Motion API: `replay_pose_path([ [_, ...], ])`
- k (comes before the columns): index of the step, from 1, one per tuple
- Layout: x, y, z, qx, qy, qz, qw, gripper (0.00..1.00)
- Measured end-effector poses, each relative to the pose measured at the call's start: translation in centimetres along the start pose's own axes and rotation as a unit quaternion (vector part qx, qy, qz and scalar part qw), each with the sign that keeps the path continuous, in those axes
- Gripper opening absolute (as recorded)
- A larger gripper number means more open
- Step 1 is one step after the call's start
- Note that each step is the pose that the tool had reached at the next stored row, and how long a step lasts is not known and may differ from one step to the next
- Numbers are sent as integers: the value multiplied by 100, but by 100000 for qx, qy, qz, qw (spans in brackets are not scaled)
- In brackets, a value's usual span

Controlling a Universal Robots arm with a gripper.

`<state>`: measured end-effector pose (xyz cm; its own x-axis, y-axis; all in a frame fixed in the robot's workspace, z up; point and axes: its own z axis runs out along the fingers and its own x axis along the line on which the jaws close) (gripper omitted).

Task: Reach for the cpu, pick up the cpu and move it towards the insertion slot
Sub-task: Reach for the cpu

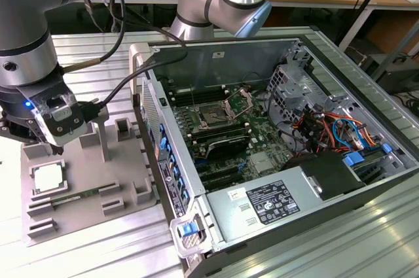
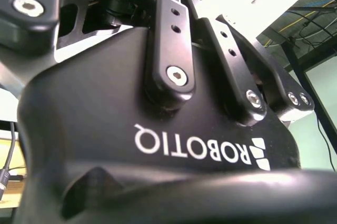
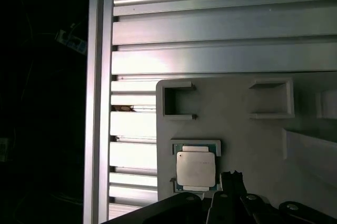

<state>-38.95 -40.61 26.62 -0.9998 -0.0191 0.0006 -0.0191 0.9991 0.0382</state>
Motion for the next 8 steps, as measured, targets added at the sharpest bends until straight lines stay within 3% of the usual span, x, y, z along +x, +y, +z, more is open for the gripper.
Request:
replay_pose_path([
  [8, 5, -1, 23, -4, -5, 1, 100000, 11],
])
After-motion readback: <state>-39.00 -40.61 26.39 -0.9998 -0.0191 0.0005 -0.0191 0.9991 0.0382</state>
